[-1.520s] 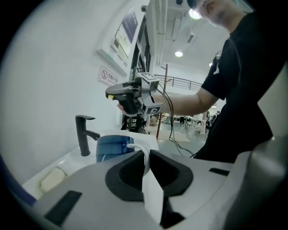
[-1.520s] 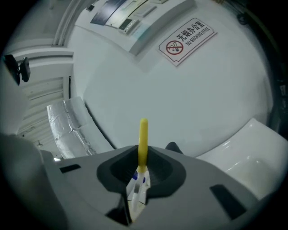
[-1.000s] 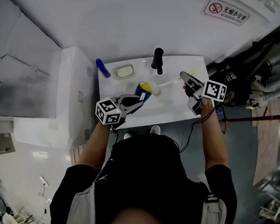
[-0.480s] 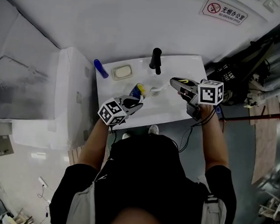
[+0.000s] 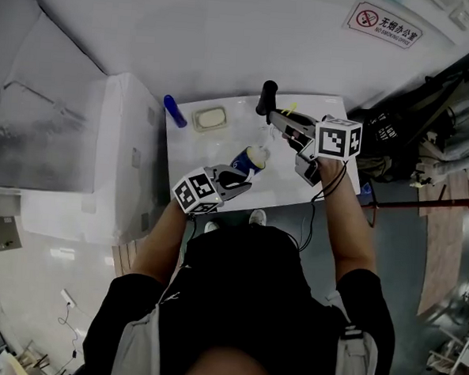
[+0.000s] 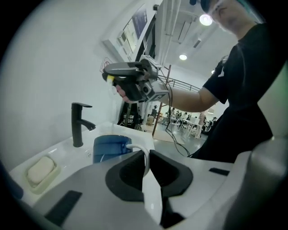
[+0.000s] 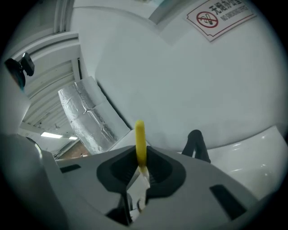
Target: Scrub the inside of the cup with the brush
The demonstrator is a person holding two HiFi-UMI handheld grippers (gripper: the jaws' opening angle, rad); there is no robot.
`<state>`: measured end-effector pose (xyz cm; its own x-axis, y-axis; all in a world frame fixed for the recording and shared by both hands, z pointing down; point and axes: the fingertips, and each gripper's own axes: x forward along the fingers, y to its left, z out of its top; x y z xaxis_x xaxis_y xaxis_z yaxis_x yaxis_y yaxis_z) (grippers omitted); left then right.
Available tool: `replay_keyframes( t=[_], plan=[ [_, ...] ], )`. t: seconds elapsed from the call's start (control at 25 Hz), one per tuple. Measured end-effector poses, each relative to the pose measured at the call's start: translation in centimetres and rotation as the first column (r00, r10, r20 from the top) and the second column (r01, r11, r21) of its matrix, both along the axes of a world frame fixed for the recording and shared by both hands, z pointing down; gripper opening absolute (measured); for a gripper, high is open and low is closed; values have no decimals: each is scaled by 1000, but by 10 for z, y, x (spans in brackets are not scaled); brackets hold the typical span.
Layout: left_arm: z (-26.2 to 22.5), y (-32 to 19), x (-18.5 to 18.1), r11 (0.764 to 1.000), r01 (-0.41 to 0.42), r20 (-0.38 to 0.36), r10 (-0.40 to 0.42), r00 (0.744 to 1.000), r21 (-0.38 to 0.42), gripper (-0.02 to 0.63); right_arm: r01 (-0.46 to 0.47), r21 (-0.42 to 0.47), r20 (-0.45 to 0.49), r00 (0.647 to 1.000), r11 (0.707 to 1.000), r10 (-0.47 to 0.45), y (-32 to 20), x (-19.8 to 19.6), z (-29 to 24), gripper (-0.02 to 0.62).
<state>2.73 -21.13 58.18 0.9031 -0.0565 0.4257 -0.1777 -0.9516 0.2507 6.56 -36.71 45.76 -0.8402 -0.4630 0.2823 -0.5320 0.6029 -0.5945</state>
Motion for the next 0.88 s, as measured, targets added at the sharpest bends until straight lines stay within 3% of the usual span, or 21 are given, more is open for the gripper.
replay_keyframes(
  t=[0.16, 0.28, 0.44, 0.52, 0.64, 0.76, 0.88],
  plan=[
    [-27, 10, 5, 999, -35, -108, 32, 994, -26, 48, 3, -4, 60, 998, 1000, -3, -19, -3, -7, 55],
    [-50, 9, 0, 998, -26, -215, 13, 976, -59, 48, -35, -56, 131, 990, 998, 42, -36, 14, -4, 55],
    [-78, -4, -16, 993, 25, -356, -64, 932, -114, 48, -68, -154, 241, 965, 986, 104, -51, 45, 7, 55],
    [-87, -13, -27, 987, 50, -414, -111, 904, -154, 48, -82, -202, 252, 959, 976, 132, -50, 61, 20, 55],
    [-86, -29, -43, 968, 114, -458, -207, 865, -221, 48, -84, -274, 244, 957, 958, 154, -40, 78, 43, 57],
    [-76, -48, -58, 934, 188, -476, -321, 819, -305, 48, -37, -308, 242, 963, 951, 116, -16, 79, 55, 57],
    [-62, -57, -65, 917, 239, -439, -366, 820, -319, 48, 56, -287, 243, 970, 956, 16, 16, 67, 51, 55]
  ],
)
